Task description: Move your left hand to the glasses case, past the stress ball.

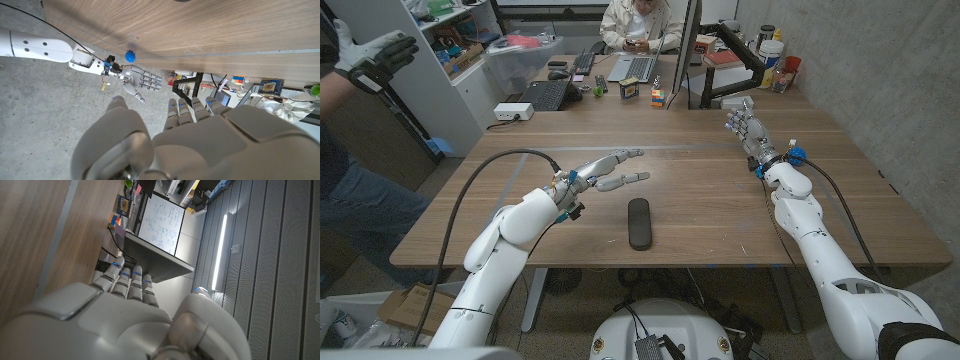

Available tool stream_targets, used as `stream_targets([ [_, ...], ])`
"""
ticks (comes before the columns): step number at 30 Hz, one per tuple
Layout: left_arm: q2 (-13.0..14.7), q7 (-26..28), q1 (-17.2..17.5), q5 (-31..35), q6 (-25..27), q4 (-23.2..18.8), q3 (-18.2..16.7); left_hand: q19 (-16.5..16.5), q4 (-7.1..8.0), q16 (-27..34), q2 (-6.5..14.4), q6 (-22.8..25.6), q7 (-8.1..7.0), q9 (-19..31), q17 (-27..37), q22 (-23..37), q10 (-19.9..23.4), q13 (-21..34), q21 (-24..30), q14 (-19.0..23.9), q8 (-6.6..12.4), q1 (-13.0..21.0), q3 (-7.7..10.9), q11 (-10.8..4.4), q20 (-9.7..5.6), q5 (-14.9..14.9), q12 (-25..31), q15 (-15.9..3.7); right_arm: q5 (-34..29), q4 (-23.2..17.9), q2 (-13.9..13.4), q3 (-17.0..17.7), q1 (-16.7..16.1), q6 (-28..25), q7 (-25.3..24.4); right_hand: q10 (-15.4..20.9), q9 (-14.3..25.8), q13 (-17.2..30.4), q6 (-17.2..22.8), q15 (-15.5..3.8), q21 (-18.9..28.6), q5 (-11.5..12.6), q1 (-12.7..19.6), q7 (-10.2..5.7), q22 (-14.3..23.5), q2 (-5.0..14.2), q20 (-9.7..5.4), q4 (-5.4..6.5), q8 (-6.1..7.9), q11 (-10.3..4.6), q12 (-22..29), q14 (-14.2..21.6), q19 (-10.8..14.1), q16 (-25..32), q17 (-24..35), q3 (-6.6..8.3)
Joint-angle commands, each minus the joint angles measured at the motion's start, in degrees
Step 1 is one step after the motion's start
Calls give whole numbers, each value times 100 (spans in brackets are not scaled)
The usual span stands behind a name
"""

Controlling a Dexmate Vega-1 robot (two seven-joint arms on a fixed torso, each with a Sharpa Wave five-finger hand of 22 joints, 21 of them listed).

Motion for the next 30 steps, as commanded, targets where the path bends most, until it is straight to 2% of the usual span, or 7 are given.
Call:
stream_targets([
  [1,120,308,47,474,-108,-48,72,-10,-23,26,5,19,-35,27,11,6,14,10,28,-1,10,58,13,-36,21,-21,12,-37,-20,-27,-9,-3,0,-37,-12,1,13,16,8,15,-37,-10,-6,-19,7,62,0,25,-3,3,-16,7,50,-17,14,-42],
  [30,420,461,-104,976,-184,101,443,-42,-54,29,29,67,-85,29,13,7,45,12,29,13,23,131,14,-103,22,-32,21,-111,0,19,-2,35,18,-25,32,-1,13,17,11,12,-96,-9,-8,-16,9,66,7,19,-2,12,-18,8,70,-17,13,-52],
])
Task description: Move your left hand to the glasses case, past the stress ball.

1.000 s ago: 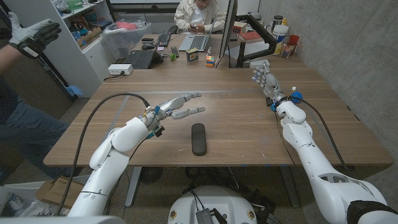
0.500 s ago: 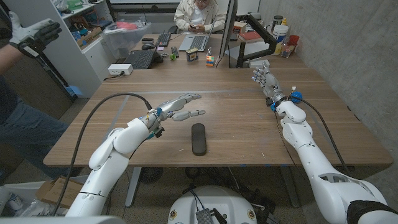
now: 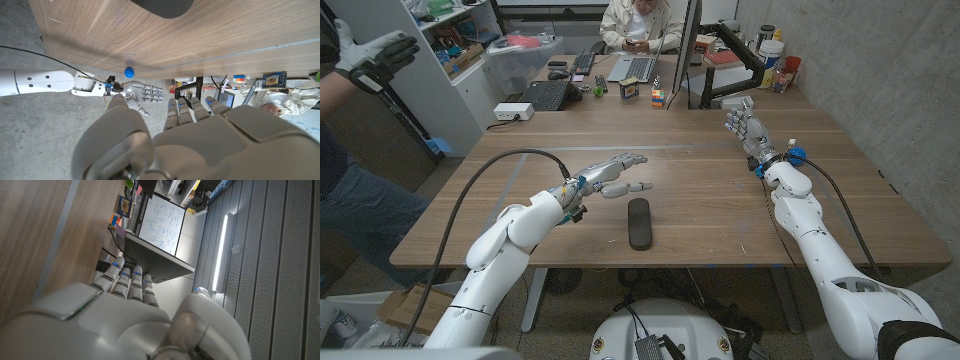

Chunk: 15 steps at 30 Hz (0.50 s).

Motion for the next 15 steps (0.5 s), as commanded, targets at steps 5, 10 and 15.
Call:
stream_targets([
  [5,137,207,-45,313,-85,46,204,-60,-22,29,10,19,-42,29,13,9,-13,13,17,-2,24,75,3,-56,34,-13,18,-39,29,-71,-17,45,-59,-11,5,-1,13,17,12,10,-23,-9,-9,-8,10,67,6,-5,-1,6,-19,10,72,-16,13,-29],
  [10,209,370,-13,591,-106,-20,250,-60,-27,29,14,22,-52,30,14,9,-9,13,20,-1,23,86,1,-76,36,-15,19,-45,41,-91,-18,51,-79,-14,-8,5,13,17,12,12,-31,-9,-10,-10,10,69,7,-5,-1,10,-16,10,75,-16,13,-30],
  [15,296,386,11,675,-127,-73,275,-61,-31,32,17,32,-62,30,14,10,-2,13,23,7,25,97,-1,-84,61,-15,20,-58,46,-93,-21,44,-79,-8,-1,4,13,17,16,14,-43,-9,-11,-1,11,70,8,-6,0,12,-17,9,80,-17,14,-32],
])
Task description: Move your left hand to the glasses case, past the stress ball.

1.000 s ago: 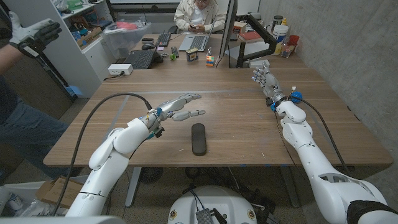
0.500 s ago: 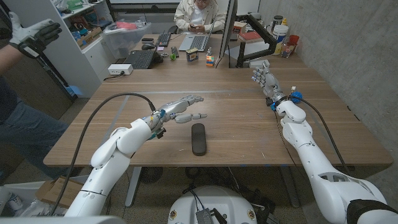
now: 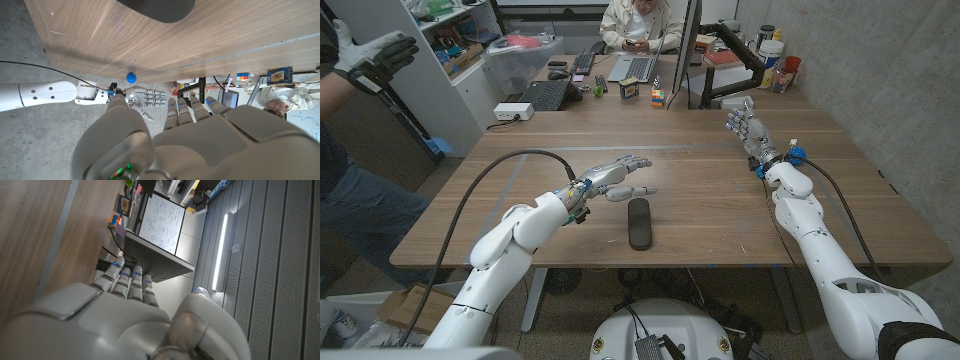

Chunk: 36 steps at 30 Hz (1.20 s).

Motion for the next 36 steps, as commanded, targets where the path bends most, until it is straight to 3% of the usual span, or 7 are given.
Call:
stream_targets([
  [1,169,154,47,324,-57,-116,95,-26,-33,31,-13,5,-35,30,14,10,-9,14,24,-13,25,69,-1,-53,30,-15,20,-40,24,-47,-14,4,-35,-9,-9,5,13,17,15,14,-27,-9,11,0,11,48,0,-6,0,13,-16,9,25,-17,14,-33],
  [7,275,-8,57,355,-15,-219,102,21,-41,60,-4,91,-62,31,15,15,83,16,50,72,54,92,-7,-102,133,-17,53,-69,29,-13,-2,-9,-27,-3,1,5,13,17,14,12,-37,-9,11,-7,12,49,-2,-7,-1,12,-17,9,31,-17,13,-35],
  [36,387,-371,25,286,139,-137,224,104,-57,65,13,265,-71,31,19,21,160,20,84,146,87,141,-27,-146,112,-16,63,-51,26,-184,-54,-16,-139,-100,-21,4,13,17,13,14,-89,-9,7,-10,14,53,0,-10,-1,12,-18,8,50,-18,13,-44],
])
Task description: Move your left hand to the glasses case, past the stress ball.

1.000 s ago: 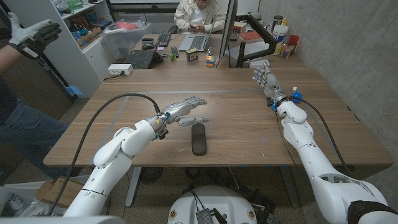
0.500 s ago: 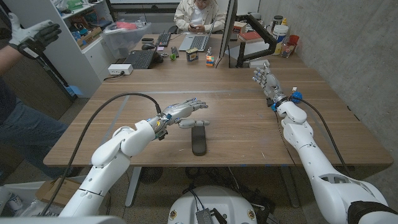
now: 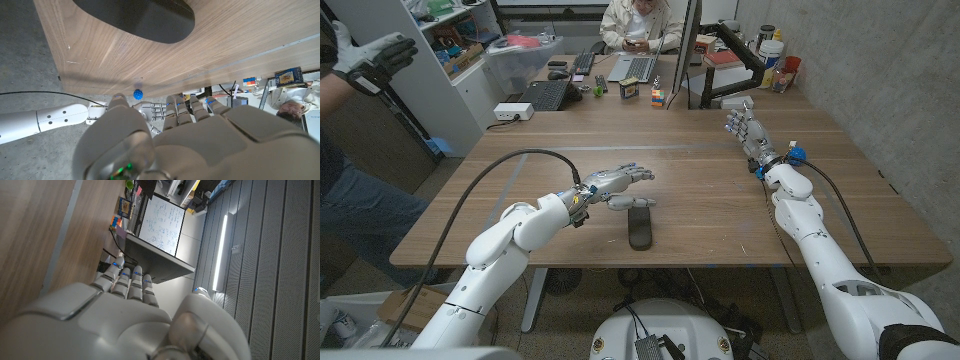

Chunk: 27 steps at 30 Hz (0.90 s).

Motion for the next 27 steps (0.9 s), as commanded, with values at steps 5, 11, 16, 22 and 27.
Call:
stream_targets([
  [5,26,-19,-7,102,93,97,114,32,-35,44,-6,32,-12,31,6,22,31,20,16,34,-5,79,-5,-28,37,-16,18,-2,8,-181,-60,5,-127,-98,-56,6,12,17,11,19,-27,-9,6,-10,15,54,0,13,-2,4,-17,7,55,-19,13,-21],
  [11,43,-54,-4,100,129,109,139,32,-37,47,-1,26,-15,32,7,23,49,20,15,48,-12,85,-7,-29,41,-15,22,-13,26,-236,-80,10,-168,-117,-69,7,12,17,11,15,-36,-9,5,-12,15,54,-2,13,-2,11,-17,9,59,-18,13,-23],
  [16,42,-105,3,79,164,125,179,31,-38,45,4,27,-19,32,7,23,48,21,15,53,-15,92,-9,-32,44,-14,18,-18,34,-252,-103,6,-167,-135,-61,2,12,17,10,16,-46,-9,5,-10,15,53,-1,11,-3,5,-19,11,63,-17,13,-25],
  [22,15,-85,30,52,194,145,204,28,-39,45,8,34,-20,32,8,24,51,21,14,61,-17,98,-11,-39,49,-13,16,-8,33,-242,-126,-4,-155,-145,-40,3,12,17,9,18,-58,-9,4,-12,16,54,-1,10,-3,6,-19,9,69,-19,13,-27],
  [27,12,-62,38,62,205,142,216,26,-40,42,10,36,-24,32,8,24,52,21,13,59,-19,101,-13,-42,55,-12,14,-7,36,-274,-137,-7,-166,-138,-34,2,12,17,6,21,-67,-9,4,-13,16,54,-3,9,-4,10,-19,7,73,-19,13,-29],
])
